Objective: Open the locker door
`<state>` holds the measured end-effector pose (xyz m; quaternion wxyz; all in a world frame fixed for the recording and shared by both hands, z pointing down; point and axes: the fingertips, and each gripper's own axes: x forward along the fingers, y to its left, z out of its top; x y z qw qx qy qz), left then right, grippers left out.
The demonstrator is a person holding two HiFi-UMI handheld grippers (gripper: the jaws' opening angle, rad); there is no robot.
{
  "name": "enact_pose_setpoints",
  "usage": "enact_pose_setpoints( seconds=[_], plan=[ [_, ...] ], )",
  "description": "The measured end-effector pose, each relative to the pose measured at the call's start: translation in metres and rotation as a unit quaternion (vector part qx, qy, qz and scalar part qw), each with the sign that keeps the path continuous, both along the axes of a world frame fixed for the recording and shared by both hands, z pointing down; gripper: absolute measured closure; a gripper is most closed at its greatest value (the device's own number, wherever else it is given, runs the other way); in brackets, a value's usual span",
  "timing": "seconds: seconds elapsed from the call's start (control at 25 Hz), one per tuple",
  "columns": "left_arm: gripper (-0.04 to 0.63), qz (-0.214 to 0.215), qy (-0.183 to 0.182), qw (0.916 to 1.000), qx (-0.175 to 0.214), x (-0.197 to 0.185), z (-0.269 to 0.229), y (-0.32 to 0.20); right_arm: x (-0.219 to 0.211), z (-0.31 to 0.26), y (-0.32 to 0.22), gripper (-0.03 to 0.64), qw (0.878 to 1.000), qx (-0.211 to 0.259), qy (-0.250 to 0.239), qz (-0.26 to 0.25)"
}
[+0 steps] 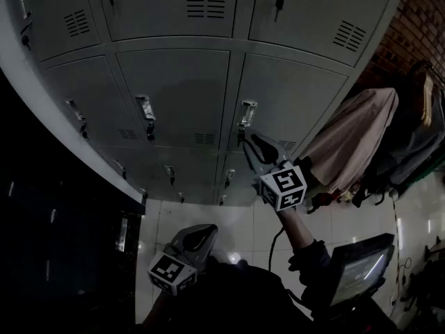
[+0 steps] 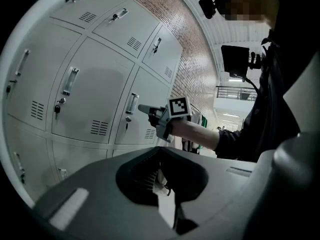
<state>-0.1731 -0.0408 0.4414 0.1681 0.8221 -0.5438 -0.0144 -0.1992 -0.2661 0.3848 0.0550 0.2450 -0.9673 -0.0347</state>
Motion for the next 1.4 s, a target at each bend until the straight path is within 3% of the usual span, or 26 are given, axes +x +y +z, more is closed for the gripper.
enact_pose_setpoints(
  seconds=[0.48,0.8,1.08,1.4],
  plan=[
    [0.580,-0.009,0.004,0.9999,-0.002,-0.008,0.003,0.008,-0.045,-0.001,-0.057,0.523,0.998,0.013,0.028,0.060],
    [0.580,-0.013,0.005,0.9999,-0.005,-0.006,0.002,0.015,-0.043,0.005,-0.053,0.574,0.999,-0.020,0.002,0.036],
    [0.580,0.004,0.003,1.0000,0.001,0.007,-0.002,0.011,-0.004,0.001,0.009,0.568,0.999,-0.019,-0.028,-0.027],
    [0.580,0.053,0.005,0.9985,-0.012,0.039,0.000,0.005,0.084,0.000,0.068,0.560,0.998,-0.016,-0.053,-0.032]
  ],
)
